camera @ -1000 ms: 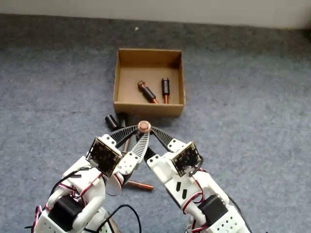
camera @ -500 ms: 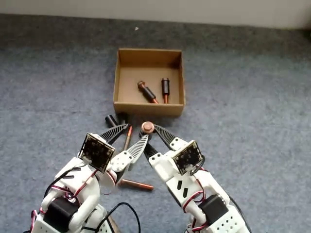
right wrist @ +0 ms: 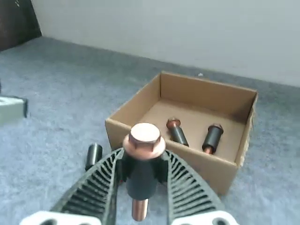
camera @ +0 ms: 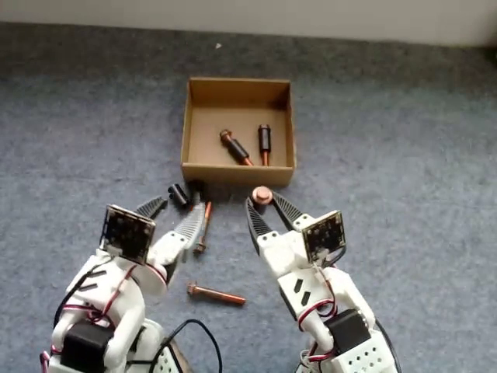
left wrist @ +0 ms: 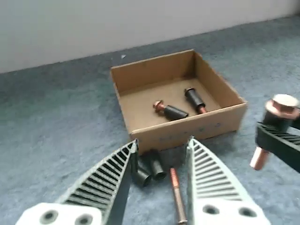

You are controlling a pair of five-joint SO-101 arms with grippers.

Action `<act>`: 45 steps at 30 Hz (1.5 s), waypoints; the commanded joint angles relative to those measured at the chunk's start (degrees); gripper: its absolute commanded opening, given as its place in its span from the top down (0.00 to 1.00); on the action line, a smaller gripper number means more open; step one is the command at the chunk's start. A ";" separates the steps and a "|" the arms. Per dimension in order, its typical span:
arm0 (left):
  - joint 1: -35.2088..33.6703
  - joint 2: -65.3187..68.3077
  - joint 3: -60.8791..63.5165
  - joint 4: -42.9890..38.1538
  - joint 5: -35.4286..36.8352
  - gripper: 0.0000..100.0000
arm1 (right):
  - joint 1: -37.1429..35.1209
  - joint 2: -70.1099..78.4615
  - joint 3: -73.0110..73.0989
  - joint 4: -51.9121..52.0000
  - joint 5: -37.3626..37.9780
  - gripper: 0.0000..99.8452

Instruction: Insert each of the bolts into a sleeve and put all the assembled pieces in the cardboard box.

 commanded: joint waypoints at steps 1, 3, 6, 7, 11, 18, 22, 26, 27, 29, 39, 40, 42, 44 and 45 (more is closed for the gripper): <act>-8.48 0.22 3.56 0.00 -0.53 0.92 | 1.10 -1.19 -3.21 8.48 -0.70 1.00; -11.30 0.13 6.02 0.00 -0.62 0.96 | 1.10 -0.40 -8.57 11.74 -0.62 1.00; -14.81 0.13 8.13 0.00 -0.62 0.99 | 1.10 5.41 -15.08 12.00 -0.62 1.00; -15.96 0.13 8.22 0.00 -0.53 0.99 | 1.10 8.48 -17.63 11.91 -0.62 1.00; -17.71 0.13 8.84 0.00 -0.53 0.99 | 1.10 24.92 -29.85 11.91 -0.62 1.00; -18.07 0.04 8.84 0.00 -0.53 0.99 | 1.45 54.64 -49.45 0.31 -0.53 1.00; -18.07 0.04 8.84 -0.09 -0.53 0.99 | 2.15 69.05 -54.11 -13.23 4.57 1.00; -18.07 0.04 8.75 -0.09 -0.53 0.99 | 4.09 81.63 -55.69 -26.95 8.88 1.00; -18.15 0.04 8.66 -0.09 -0.53 0.99 | 4.88 84.44 -55.78 -29.49 8.88 1.00; -18.24 0.04 8.57 -0.70 -0.53 0.99 | 6.11 89.98 -55.78 -33.71 8.88 1.00; -22.73 -0.04 8.75 -2.46 -0.26 0.99 | 6.99 109.32 -59.12 -42.15 8.62 1.00; -22.73 -0.04 8.75 -2.46 -0.26 0.99 | 6.99 110.81 -59.65 -42.15 8.62 1.00; -22.73 -0.04 8.66 -2.46 -0.26 0.99 | 6.90 113.36 -60.35 -41.80 8.62 0.99; -22.73 -0.04 8.66 -2.46 -0.26 0.99 | 6.81 114.86 -61.85 -38.99 8.62 0.95; -22.73 -0.04 8.66 -2.46 -0.18 0.99 | 6.81 115.12 -62.81 -36.79 8.09 0.93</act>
